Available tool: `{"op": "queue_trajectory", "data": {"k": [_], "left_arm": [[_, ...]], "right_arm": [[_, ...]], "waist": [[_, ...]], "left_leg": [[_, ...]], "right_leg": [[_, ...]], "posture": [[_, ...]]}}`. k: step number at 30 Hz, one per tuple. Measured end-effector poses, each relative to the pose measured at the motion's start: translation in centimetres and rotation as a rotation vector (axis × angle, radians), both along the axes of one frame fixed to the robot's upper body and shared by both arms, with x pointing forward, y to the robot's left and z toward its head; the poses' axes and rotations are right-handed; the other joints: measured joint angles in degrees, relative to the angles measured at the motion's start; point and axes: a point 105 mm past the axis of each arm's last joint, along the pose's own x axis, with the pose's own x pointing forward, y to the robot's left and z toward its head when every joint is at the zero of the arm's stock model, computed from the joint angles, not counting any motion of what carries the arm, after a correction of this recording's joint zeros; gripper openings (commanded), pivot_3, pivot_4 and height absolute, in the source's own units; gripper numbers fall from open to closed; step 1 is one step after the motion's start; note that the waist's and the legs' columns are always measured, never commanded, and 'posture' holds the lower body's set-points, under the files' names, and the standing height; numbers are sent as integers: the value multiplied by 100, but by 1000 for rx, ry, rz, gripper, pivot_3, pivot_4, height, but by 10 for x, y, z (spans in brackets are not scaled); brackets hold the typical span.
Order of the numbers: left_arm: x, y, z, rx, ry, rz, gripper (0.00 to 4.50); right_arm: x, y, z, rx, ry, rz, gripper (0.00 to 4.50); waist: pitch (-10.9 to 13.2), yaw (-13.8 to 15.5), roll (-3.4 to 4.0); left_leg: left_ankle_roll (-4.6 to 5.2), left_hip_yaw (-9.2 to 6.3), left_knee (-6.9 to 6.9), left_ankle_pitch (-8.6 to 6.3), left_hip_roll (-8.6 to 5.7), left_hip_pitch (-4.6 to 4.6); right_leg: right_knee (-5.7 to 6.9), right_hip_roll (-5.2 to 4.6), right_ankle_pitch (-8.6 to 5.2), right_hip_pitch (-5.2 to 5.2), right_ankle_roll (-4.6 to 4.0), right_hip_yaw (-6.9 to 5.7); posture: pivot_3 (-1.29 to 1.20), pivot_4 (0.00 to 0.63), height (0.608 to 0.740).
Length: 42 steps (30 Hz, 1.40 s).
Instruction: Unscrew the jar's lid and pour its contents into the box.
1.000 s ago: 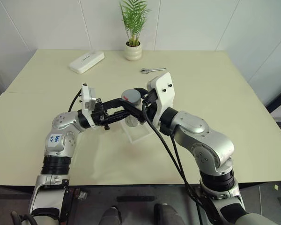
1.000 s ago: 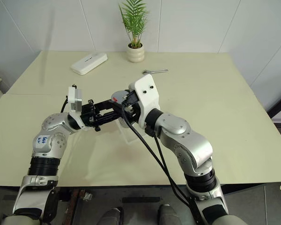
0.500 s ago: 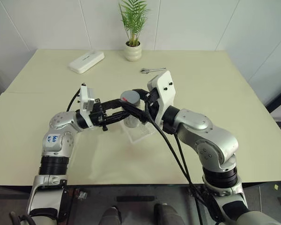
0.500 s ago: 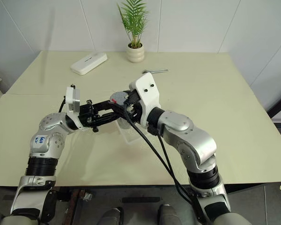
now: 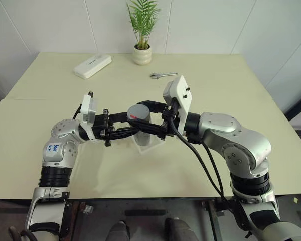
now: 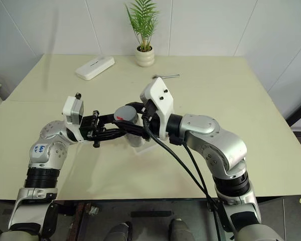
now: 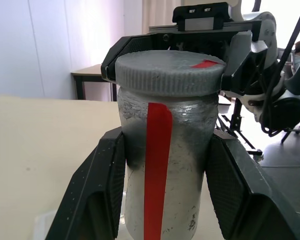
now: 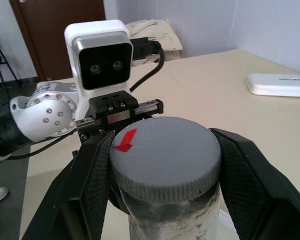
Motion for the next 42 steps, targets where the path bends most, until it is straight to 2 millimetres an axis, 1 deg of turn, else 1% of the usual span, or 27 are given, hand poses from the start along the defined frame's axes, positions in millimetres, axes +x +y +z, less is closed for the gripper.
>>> {"op": "queue_trajectory", "data": {"k": [4, 8, 17, 23, 27, 28, 29, 36, 42], "left_arm": [[-7, -4, 2, 20, -12, -83, 1944], [-11, -5, 1, 32, -7, -121, 1944], [-16, -4, 5, 67, -11, -143, 1944], [-16, -1, 5, 85, 9, -136, 1944], [-17, -2, 5, 90, 16, -135, 1944], [-17, -2, 5, 93, 21, -136, 1944], [-16, -3, 5, 94, 24, -135, 1944], [-18, -1, 7, 115, 27, -128, 1944], [-17, 3, 9, 133, 24, -107, 1944]], "right_arm": [[-9, -4, 2, -37, 3, 92, 2921], [-13, -4, 2, -53, -1, 132, 2921], [-17, -4, 3, -54, -17, 176, 2921], [-15, -3, 1, -53, -16, 179, 2921], [-17, 1, -2, -61, -19, 195, 3884], [-18, 3, -2, -65, -21, 204, 4284], [-19, 3, -3, -66, -24, 211, 4488], [-19, 5, -2, -71, -33, 221, 4500], [-16, 7, -1, -78, -48, 207, 4500]], "waist": [[0, 7, 1], [1, -3, 1], [1, 3, 2], [2, 2, 3], [2, 2, 3], [2, 2, 3], [2, 2, 3], [2, 3, 3], [2, 3, 4]], "left_leg": [[0, 1, 1, -1, 0, -1], [1, 1, 1, -1, 4, 0], [1, 2, 1, -2, 6, 0], [1, 3, 2, -2, 7, 0], [0, 3, 2, -2, 7, -1], [0, 3, 2, -2, 7, -1], [0, 3, 2, -2, 7, -1], [0, 4, 3, -2, 8, 0], [0, 4, 2, -2, 10, 0]], "right_leg": [[-3, 0, 0, 1, 0, 0], [-2, 5, 0, 0, -1, 0], [-3, 6, 0, 0, -2, 1], [-2, 7, 0, 0, -3, 1], [-3, 7, 0, 0, -3, 1], [-3, 7, 0, -1, -3, 1], [-3, 8, 0, -1, -3, 1], [-1, 8, 0, 0, -3, 1], [-2, 10, -1, -2, -4, 2]], "posture": [[0, 150, 740], [0, 150, 740], [0, 150, 740], [0, 150, 740], [0, 150, 740], [0, 150, 740], [0, 150, 740], [0, 150, 740], [0, 150, 740]]}}
